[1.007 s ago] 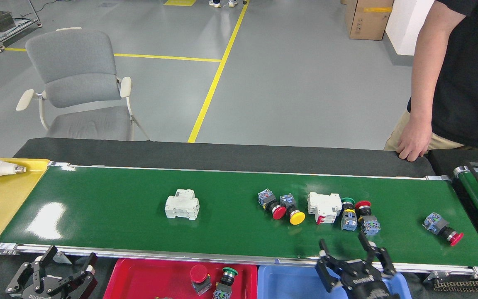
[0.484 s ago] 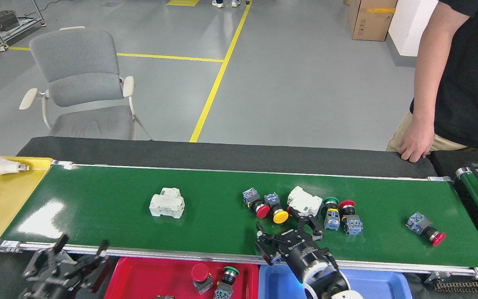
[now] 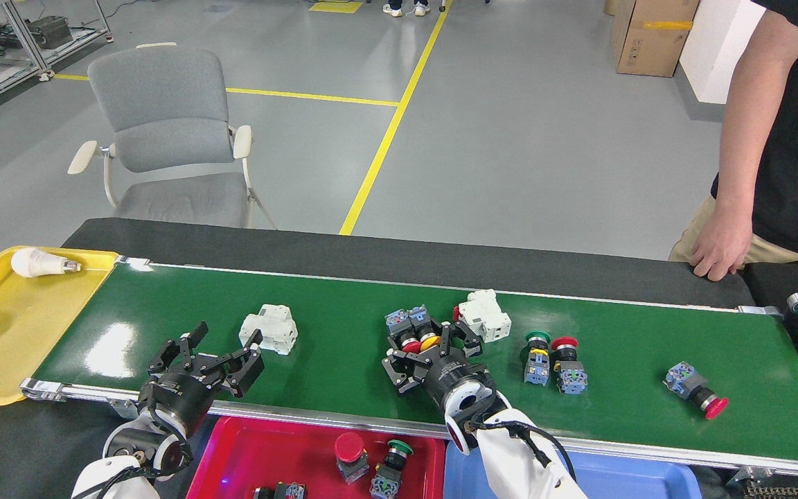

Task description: Pick switch part from conveyor to tray

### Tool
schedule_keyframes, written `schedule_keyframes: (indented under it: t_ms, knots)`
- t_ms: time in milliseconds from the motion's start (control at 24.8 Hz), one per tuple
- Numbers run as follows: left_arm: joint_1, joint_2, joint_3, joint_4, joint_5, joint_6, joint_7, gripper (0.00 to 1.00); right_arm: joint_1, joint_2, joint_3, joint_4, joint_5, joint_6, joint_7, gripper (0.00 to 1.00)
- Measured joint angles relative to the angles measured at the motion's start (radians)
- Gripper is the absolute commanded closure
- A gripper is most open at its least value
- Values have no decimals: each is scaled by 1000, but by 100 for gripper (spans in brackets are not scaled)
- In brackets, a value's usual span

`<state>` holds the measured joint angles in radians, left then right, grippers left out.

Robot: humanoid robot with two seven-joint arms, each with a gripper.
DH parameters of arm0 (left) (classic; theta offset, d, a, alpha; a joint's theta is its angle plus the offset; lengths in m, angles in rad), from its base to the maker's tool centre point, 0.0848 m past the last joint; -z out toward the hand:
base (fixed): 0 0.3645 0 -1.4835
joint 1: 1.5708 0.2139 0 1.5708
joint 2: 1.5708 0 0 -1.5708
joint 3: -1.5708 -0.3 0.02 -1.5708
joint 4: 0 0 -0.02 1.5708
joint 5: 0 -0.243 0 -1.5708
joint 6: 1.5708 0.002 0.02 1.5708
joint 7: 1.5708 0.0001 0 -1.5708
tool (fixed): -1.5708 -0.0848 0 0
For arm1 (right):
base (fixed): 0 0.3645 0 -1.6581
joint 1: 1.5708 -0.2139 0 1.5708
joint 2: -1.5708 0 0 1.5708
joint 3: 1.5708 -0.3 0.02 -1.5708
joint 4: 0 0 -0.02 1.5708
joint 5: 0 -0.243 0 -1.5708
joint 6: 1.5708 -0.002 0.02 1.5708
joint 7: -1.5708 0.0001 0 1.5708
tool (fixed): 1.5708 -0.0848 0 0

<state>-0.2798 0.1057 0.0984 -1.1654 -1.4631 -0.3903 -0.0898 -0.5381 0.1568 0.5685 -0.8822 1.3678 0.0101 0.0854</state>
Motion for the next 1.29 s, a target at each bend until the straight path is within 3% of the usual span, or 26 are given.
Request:
schedule_keyframes:
  t_ms: [161, 282, 322, 363, 403, 524, 725, 846, 886, 927, 1048, 1168, 1289]
  knots:
    - [0, 4, 0, 9, 0, 0, 0, 0, 26, -1, 6, -69, -2, -35, 9, 97]
    - [-1, 7, 3, 27, 1, 0, -1, 0, 126, -27, 32, -271, -2, -125, 14, 96]
    - [-3, 8, 6, 37, 2, 1, -3, 0, 173, -52, 42, -352, -2, -179, 17, 85]
    - [-5, 8, 10, 49, 2, 3, -4, 0, 218, -81, 47, -420, -2, -236, 19, 51]
    - [-9, 10, 13, 59, 2, 4, -4, 0, 264, -111, 48, -481, 1, -291, 22, 0]
    - [-24, 11, 17, 87, 2, 16, -2, 0, 373, -144, 50, -590, 4, -418, 27, 0]
    - [-56, 11, 13, 130, 2, 72, 4, 0, 381, -143, 34, -620, 1, -475, 30, 0]
    - [-64, 11, 11, 142, 1, 128, 6, 4, 390, -146, -69, -660, -1, -477, 31, 0]
    - [-63, 13, 11, 144, 1, 153, 6, 8, 407, -148, -123, -679, -2, -478, 32, 0]
    - [-63, 15, 11, 147, 1, 184, 7, 18, 442, -148, -199, -704, -3, -482, 34, 0]
    - [-56, 17, 13, 150, 4, 235, 17, 70, 594, -127, -448, -784, -4, -440, 27, 0]
    - [-32, 17, 16, 130, 11, 246, 62, 79, 777, -61, -655, -849, -4, -364, -68, 0]
    - [67, 17, 13, -19, 18, 205, 121, 79, 924, -75, -792, -861, -4, -312, -155, 0]
